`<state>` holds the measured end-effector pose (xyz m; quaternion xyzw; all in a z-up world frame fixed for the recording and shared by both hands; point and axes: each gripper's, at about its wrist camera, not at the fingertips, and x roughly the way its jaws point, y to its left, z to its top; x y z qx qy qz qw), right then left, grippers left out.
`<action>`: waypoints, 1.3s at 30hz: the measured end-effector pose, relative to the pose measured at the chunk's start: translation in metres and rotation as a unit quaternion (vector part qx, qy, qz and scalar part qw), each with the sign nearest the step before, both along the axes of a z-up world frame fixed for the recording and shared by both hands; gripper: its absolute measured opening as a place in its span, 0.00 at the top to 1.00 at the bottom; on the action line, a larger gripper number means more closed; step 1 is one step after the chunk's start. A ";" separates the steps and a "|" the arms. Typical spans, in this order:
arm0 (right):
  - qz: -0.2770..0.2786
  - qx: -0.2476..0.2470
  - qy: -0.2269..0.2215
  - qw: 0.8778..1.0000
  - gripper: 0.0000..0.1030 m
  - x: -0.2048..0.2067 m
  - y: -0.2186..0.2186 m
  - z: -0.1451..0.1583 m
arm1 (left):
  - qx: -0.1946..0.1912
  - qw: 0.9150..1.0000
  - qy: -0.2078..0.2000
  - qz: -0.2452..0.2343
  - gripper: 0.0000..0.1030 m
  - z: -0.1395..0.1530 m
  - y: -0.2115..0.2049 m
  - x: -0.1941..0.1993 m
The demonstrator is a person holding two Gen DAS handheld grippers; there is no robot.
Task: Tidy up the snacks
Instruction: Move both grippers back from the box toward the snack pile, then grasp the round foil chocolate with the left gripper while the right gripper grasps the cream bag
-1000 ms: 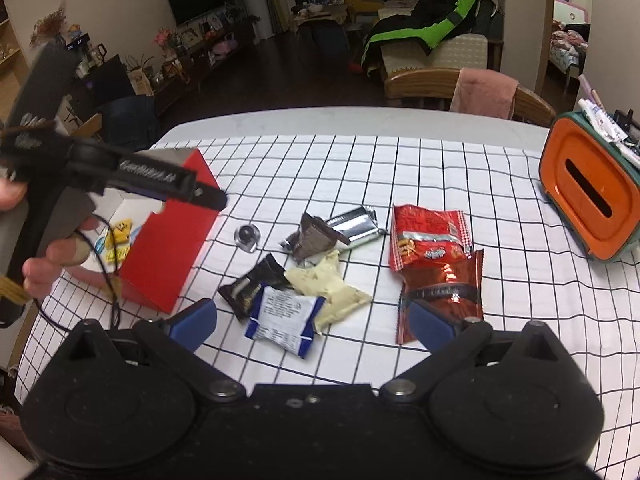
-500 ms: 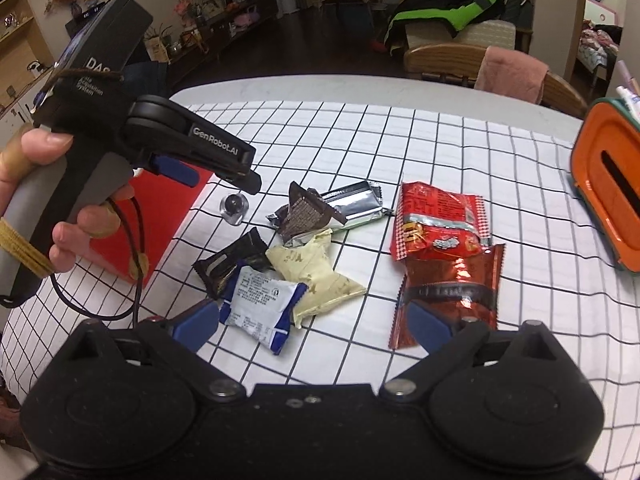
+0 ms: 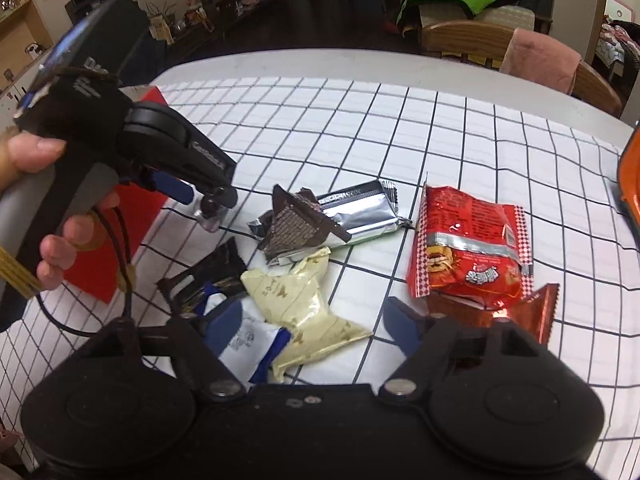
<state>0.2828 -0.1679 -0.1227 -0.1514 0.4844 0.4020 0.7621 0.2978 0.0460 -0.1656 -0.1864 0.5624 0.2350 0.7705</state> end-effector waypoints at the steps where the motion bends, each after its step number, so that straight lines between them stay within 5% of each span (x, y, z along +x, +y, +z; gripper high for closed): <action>1: 0.000 -0.001 0.003 1.000 0.27 0.001 0.002 -0.002 | 0.000 1.000 0.002 0.001 0.57 -0.002 0.001 0.001; 10: 0.010 -0.013 0.007 1.000 0.36 0.004 0.021 -0.019 | 0.015 1.000 0.006 -0.011 0.58 -0.016 0.003 0.006; 14: 0.018 -0.025 0.000 1.000 0.38 0.000 0.031 -0.024 | 0.020 1.000 0.003 -0.015 0.68 -0.013 -0.010 0.006; 23: 0.016 -0.027 -0.011 0.999 0.67 -0.007 0.031 -0.027 | 0.029 0.999 -0.001 -0.029 0.70 -0.012 -0.030 0.007; 25: 0.009 -0.025 -0.011 1.000 0.68 -0.008 0.026 -0.026 | 0.028 0.999 -0.004 -0.029 0.77 -0.010 -0.027 0.003; 39: -0.034 0.019 -0.019 0.999 0.69 -0.018 -0.016 0.018 | 0.002 0.999 -0.021 -0.046 0.77 0.019 -0.026 -0.047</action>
